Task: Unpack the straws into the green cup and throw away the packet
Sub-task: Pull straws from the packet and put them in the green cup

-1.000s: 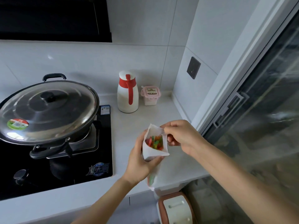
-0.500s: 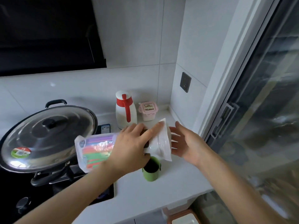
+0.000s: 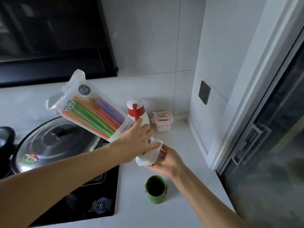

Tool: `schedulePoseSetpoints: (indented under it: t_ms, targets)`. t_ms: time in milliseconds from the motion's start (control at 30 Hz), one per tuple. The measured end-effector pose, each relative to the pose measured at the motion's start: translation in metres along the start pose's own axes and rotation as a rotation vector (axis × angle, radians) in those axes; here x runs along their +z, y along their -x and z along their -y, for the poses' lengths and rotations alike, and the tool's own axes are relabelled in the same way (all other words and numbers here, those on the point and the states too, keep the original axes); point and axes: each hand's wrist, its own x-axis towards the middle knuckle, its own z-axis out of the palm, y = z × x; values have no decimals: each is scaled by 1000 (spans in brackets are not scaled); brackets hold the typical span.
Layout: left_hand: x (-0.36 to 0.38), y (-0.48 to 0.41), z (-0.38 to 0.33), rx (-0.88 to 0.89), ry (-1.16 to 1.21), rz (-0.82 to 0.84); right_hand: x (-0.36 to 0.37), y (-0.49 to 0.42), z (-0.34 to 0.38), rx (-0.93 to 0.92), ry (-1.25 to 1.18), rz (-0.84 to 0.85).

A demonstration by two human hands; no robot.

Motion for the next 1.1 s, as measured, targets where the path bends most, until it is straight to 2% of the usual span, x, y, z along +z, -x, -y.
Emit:
schedulePoseSetpoints:
  t_ms: [167,300,367,433,500,633,767,867,1000,1100]
  targets:
    - [26,5,3,-41,57,91,1,-28,2,18,52,-46]
    - [55,14,4,-191,250,91,-11,-45,11,-36,127,-18]
    - [67,16,3,-300,386,83,-16,-46,16,-108,341,-1]
    - [77,17,1,-400,530,70,-14,-45,16,-227,699,-49]
    - [82,18,-2,-472,646,51,-10,-45,14,-389,923,-118]
    - [89,22,-10,-547,791,7,-1,-44,12,-642,1020,-131]
    - [92,30,-18,-628,975,-18,0,-43,14,-769,1255,-73]
    - [97,41,-20,-676,1066,-23,-4,-39,31,-780,1252,-146]
    - [105,57,-23,-729,1110,-51,-14,-32,60,-759,1050,-204]
    - [104,54,-31,-716,1146,-108,-13,-38,50,-611,937,-242]
